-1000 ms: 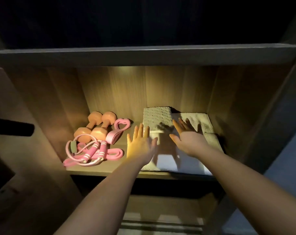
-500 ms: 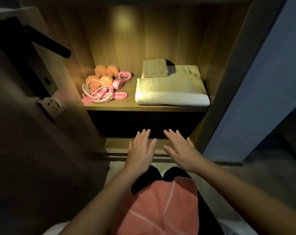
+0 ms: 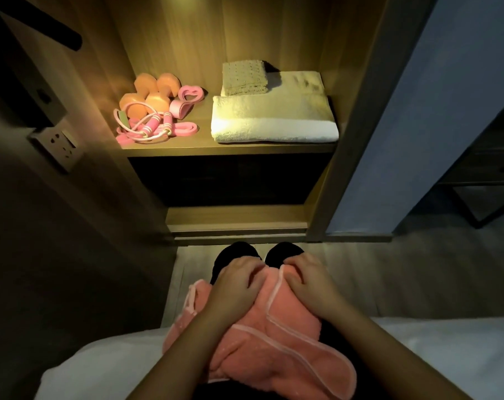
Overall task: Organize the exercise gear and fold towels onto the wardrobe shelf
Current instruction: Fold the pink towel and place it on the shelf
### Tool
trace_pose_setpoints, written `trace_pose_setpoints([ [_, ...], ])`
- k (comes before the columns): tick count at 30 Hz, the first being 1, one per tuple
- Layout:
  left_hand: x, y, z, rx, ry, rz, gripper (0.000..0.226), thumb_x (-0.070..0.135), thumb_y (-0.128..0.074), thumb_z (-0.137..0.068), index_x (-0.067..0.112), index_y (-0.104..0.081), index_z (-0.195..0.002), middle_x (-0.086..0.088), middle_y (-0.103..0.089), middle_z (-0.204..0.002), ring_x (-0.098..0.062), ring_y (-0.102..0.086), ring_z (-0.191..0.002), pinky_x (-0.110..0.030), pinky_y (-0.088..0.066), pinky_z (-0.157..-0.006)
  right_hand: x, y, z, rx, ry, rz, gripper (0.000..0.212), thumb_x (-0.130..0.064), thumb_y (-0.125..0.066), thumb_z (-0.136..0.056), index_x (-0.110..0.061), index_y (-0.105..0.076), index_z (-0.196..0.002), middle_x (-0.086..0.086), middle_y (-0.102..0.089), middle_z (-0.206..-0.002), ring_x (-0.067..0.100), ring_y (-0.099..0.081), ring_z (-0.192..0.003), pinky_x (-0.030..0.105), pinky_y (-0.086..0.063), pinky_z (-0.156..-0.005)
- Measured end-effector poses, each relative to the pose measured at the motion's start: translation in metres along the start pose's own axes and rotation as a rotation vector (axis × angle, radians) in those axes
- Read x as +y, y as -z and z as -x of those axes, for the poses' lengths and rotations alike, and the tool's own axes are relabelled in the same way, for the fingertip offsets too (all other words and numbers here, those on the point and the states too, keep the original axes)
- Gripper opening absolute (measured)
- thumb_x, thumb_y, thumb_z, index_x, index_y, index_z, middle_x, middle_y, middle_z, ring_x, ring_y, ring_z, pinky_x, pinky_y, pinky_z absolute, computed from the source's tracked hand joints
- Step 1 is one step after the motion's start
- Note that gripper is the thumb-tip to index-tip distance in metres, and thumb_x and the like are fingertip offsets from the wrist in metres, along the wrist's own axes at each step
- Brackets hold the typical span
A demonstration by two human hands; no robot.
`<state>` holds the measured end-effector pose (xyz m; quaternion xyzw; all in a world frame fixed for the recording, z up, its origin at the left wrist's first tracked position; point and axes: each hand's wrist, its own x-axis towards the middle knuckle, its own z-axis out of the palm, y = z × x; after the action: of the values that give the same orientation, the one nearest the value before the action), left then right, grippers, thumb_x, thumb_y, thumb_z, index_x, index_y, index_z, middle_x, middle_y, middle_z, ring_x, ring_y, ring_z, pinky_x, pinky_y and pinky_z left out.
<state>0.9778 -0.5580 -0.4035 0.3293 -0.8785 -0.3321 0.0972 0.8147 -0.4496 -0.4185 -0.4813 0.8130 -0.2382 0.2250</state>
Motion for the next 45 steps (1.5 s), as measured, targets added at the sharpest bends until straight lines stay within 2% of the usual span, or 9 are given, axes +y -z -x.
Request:
trace_pose_setpoints([
  [5,0.005,0.000,0.006,0.107,-0.222,-0.016,0.018,0.029,-0.060,-0.090,0.025,-0.071,-0.103,0.013,-0.055,-0.098,-0.003,-0.047,-0.095,-0.028,-0.041,-0.085,0.001,0.005,-0.004,0.005,-0.128,0.087,0.046,-0.038,-0.057,-0.090,-0.025,-0.055,-0.133,-0.001,-0.052,-0.129,0.017,-0.046,-0.123,0.034,-0.036,-0.104],
  [9,0.008,0.002,0.005,0.057,-0.136,0.079,0.031,0.055,-0.052,-0.082,0.030,-0.070,-0.088,0.021,-0.052,-0.083,0.004,-0.049,-0.084,-0.027,-0.041,-0.075,-0.005,0.013,-0.006,0.135,-0.133,-0.196,0.008,-0.022,-0.068,-0.084,-0.029,-0.065,-0.087,-0.006,-0.062,-0.101,0.011,-0.058,-0.098,0.030,-0.046,-0.087],
  [11,0.011,0.003,0.000,-0.067,-0.022,0.111,0.041,0.065,-0.049,-0.077,0.033,-0.067,-0.093,0.021,-0.055,-0.086,0.003,-0.051,-0.083,-0.027,-0.043,-0.075,-0.010,0.020,-0.006,0.190,-0.092,-0.380,0.016,-0.013,-0.070,-0.083,-0.027,-0.064,-0.079,-0.007,-0.064,-0.092,0.003,-0.058,-0.088,0.023,-0.046,-0.080],
  [19,0.038,0.001,-0.015,0.014,0.171,0.573,0.013,0.026,-0.053,-0.097,0.026,-0.061,-0.086,0.003,-0.065,-0.078,-0.011,-0.059,-0.071,-0.041,-0.050,-0.069,-0.028,0.049,-0.010,0.022,-0.068,-0.765,0.037,-0.010,-0.072,-0.085,-0.024,-0.061,-0.118,-0.004,-0.071,-0.100,0.005,-0.064,-0.086,0.021,-0.053,-0.080],
  [24,0.049,0.027,-0.027,0.012,0.060,0.649,0.029,0.022,-0.044,-0.100,0.042,-0.064,-0.105,0.017,-0.067,-0.100,-0.002,-0.063,-0.090,-0.027,-0.048,-0.076,-0.021,0.062,-0.017,-0.164,-0.006,-0.706,0.022,-0.023,-0.068,-0.090,-0.023,-0.069,-0.112,-0.009,-0.072,-0.102,0.007,-0.067,-0.096,0.020,-0.053,-0.080],
  [28,0.051,0.061,-0.045,0.073,-0.052,0.511,0.025,0.018,-0.047,-0.101,0.034,-0.066,-0.100,0.021,-0.065,-0.095,0.002,-0.060,-0.090,-0.018,-0.045,-0.075,-0.029,0.076,-0.028,-0.075,0.067,-0.848,0.009,-0.019,-0.071,-0.086,-0.020,-0.074,-0.095,-0.006,-0.072,-0.088,0.007,-0.066,-0.084,0.020,-0.052,-0.071],
  [35,0.074,0.124,-0.077,0.043,-0.154,0.371,0.019,0.044,-0.062,-0.089,0.030,-0.069,-0.100,0.017,-0.068,-0.091,0.000,-0.063,-0.086,-0.028,-0.053,-0.076,-0.069,0.119,-0.061,0.071,0.294,-0.722,0.002,-0.031,-0.068,-0.083,-0.029,-0.068,-0.083,-0.014,-0.063,-0.078,0.002,-0.061,-0.076,0.016,-0.047,-0.064],
  [39,0.100,0.148,-0.097,0.195,-0.178,0.389,0.017,0.029,-0.058,-0.094,0.034,-0.072,-0.103,0.016,-0.071,-0.093,-0.002,-0.064,-0.089,-0.031,-0.053,-0.082,-0.098,0.148,-0.080,0.034,0.384,-0.669,0.007,-0.028,-0.072,-0.086,-0.027,-0.067,-0.081,-0.013,-0.063,-0.077,0.003,-0.061,-0.075,0.016,-0.047,-0.066],
  [45,0.122,0.206,-0.134,0.415,-0.128,0.544,0.023,0.029,-0.050,-0.100,0.031,-0.066,-0.084,0.016,-0.066,-0.066,-0.001,-0.062,-0.059,-0.020,-0.049,-0.052,-0.107,0.193,-0.099,0.026,0.299,-0.667,0.024,-0.043,-0.064,-0.084,-0.027,-0.069,-0.068,-0.016,-0.059,-0.061,-0.003,-0.051,-0.054,0.011,-0.039,-0.050],
])
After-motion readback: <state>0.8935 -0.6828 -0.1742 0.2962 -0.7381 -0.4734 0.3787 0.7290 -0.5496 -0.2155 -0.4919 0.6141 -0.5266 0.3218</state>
